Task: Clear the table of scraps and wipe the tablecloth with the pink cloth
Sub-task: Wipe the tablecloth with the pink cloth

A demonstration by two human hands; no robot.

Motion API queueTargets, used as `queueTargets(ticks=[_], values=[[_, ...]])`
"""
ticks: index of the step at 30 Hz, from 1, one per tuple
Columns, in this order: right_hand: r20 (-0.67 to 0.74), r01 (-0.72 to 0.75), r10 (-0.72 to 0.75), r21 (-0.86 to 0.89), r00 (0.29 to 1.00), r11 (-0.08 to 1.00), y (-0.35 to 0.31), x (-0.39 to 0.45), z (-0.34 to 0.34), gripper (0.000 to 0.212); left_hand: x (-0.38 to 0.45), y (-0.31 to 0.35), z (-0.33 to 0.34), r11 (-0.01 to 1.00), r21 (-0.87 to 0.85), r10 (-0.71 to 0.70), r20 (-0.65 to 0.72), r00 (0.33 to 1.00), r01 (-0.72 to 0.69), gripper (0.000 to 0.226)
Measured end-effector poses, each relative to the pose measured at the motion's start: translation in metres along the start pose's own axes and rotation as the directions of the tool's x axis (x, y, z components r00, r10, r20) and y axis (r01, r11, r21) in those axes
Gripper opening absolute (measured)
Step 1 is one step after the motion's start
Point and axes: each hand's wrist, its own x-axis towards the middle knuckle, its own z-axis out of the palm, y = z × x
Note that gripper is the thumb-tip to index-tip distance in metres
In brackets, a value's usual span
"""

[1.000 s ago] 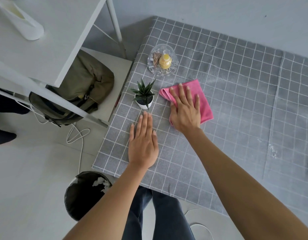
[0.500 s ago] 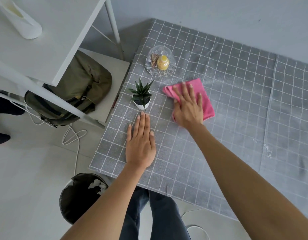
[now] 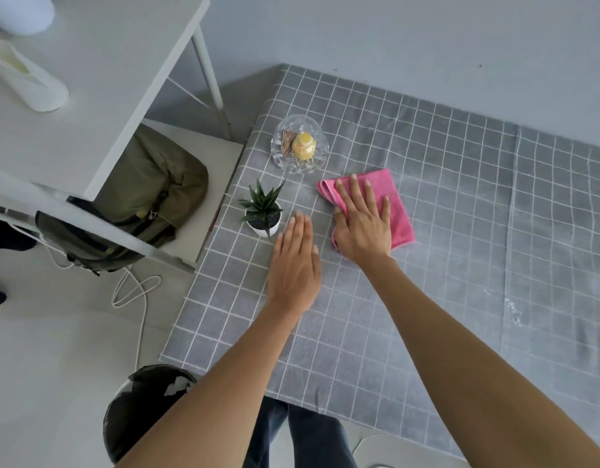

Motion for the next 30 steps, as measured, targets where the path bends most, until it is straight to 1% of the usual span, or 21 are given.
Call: queueTargets(ticks=[4, 7, 9, 12, 16, 18, 20, 23, 25, 27, 30], values=[[-0.002, 0.071, -0.071, -0.025, 0.997, 0.997, 0.007, -0.001, 0.0, 0.054, 0.036, 0.007, 0.003, 0.995, 0.084, 0.045, -0.002, 0.999, -0.044, 0.063], [-0.013, 0.1, -0.1, 0.006, 0.995, 0.995, 0.022, 0.007, -0.003, 0.052, 0.038, 0.005, 0.006, 0.994, 0.106, 0.039, -0.031, 0.999, -0.036, 0.057], [-0.037, 0.05, -0.049, 0.018, 0.998, 0.999, 0.04, 0.016, -0.009, 0.052, 0.035, 0.005, 0.006, 0.994, 0.105, 0.032, -0.042, 0.999, -0.028, 0.056], [-0.042, -0.094, 0.095, 0.034, 0.995, 0.995, 0.061, 0.028, -0.018, 0.053, 0.036, 0.005, 0.006, 0.996, 0.091, 0.029, -0.051, 0.998, -0.024, 0.056], [-0.05, -0.182, 0.184, 0.049, 0.982, 0.982, 0.046, 0.027, -0.014, 0.053, 0.034, 0.004, 0.008, 0.994, 0.107, 0.026, -0.078, 0.997, -0.018, 0.055], [-0.032, -0.137, 0.139, 0.062, 0.99, 0.989, 0.037, 0.018, -0.011, 0.054, 0.035, 0.004, 0.009, 0.994, 0.112, 0.023, -0.082, 0.996, -0.014, 0.055], [-0.008, -0.019, 0.019, 0.056, 1.0, 0.998, 0.031, 0.005, -0.009, 0.056, 0.035, 0.005, 0.009, 0.992, 0.125, 0.025, -0.082, 0.996, -0.015, 0.055], [0.028, 0.147, -0.148, 0.034, 0.989, 0.989, 0.024, -0.012, -0.005, 0.058, 0.036, 0.005, 0.009, 0.99, 0.14, 0.027, -0.088, 0.996, -0.015, 0.055], [0.034, 0.183, -0.183, 0.007, 0.983, 0.983, 0.031, -0.009, -0.006, 0.058, 0.036, 0.005, 0.009, 0.99, 0.138, 0.028, -0.083, 0.996, -0.016, 0.055], [0.002, 0.147, -0.147, -0.021, 0.989, 0.989, 0.044, 0.004, -0.011, 0.054, 0.036, 0.005, 0.009, 0.992, 0.122, 0.027, -0.078, 0.997, -0.017, 0.055], [-0.033, -0.042, 0.042, 0.014, 0.999, 0.999, 0.061, 0.028, -0.019, 0.053, 0.035, 0.004, 0.01, 0.994, 0.108, 0.027, -0.069, 0.997, -0.02, 0.054]])
